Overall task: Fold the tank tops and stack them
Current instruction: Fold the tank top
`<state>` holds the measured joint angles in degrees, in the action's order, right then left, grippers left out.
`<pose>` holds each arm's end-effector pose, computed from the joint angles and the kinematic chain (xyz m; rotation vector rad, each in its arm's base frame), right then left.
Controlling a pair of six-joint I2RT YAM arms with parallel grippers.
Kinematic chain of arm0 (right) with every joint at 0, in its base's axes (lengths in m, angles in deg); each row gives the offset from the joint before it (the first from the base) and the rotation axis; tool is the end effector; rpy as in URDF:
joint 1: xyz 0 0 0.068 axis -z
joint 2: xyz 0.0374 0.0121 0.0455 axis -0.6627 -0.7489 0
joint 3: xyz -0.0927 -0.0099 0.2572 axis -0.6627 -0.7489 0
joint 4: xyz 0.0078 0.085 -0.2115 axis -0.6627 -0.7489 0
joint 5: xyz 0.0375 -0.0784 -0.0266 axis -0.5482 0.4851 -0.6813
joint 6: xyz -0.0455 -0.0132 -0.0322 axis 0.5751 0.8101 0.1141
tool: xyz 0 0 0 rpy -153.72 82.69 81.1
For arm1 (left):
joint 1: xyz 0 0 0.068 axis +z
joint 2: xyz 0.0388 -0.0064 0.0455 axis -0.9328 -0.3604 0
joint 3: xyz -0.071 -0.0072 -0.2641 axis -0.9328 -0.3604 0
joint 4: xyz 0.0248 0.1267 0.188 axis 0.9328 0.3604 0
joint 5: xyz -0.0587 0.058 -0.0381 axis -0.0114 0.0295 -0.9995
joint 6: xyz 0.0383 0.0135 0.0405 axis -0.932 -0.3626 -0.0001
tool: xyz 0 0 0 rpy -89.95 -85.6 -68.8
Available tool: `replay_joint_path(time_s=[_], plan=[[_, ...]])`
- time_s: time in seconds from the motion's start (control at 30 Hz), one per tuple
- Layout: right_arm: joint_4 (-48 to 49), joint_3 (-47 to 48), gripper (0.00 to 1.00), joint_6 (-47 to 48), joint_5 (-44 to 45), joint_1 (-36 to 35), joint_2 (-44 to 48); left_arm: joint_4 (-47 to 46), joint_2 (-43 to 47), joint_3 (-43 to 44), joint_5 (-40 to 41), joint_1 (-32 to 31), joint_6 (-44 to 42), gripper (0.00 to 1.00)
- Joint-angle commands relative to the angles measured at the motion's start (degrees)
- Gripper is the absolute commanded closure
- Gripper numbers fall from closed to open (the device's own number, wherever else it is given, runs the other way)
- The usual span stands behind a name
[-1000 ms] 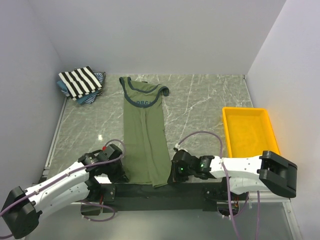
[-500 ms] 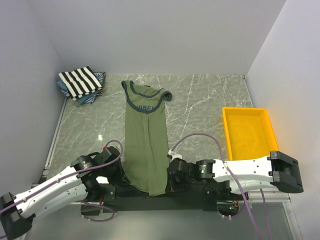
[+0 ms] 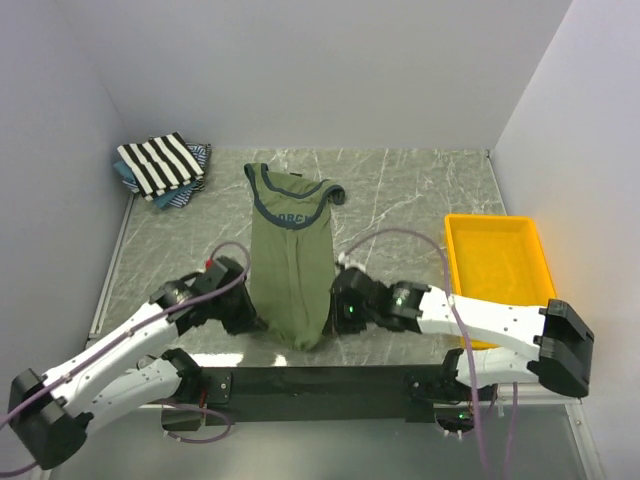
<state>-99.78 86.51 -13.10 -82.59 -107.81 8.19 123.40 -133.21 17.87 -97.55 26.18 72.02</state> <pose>0.0819 0.1894 0.2357 -0.2444 2.7156 0.8392 0.0795 -0.0807 0.2268 -0.6150 2.8070 -0.7339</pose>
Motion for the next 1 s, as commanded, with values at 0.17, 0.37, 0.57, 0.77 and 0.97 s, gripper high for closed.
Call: replay_joint_path(time_s=[0.17,0.37,0.57,0.77,0.97], plan=[[-0.9,18.88,1.0,16.2,7.18,13.21,-12.24,-17.27,-13.85,9.14,-0.93,14.91,-13.7,0.99],[-0.55,30.48,1.0,21.75,9.04,18.48,-23.49,-23.6,-22.2,15.55,0.48,20.37,-16.69,1.0],[-0.46,40.06,1.0,24.73,7.8,23.85,-33.08,-27.03,-30.81,22.76,1.88,23.53,-18.28,0.99],[-1.34,49.65,1.0,26.32,5.53,28.24,-42.57,-31.25,-39.34,26.46,2.66,25.82,-17.92,0.99],[0.76,54.31,0.75,26.58,4.2,30.88,-49.08,-37.39,-47.52,27.69,1.01,28.72,-19.86,0.81]])
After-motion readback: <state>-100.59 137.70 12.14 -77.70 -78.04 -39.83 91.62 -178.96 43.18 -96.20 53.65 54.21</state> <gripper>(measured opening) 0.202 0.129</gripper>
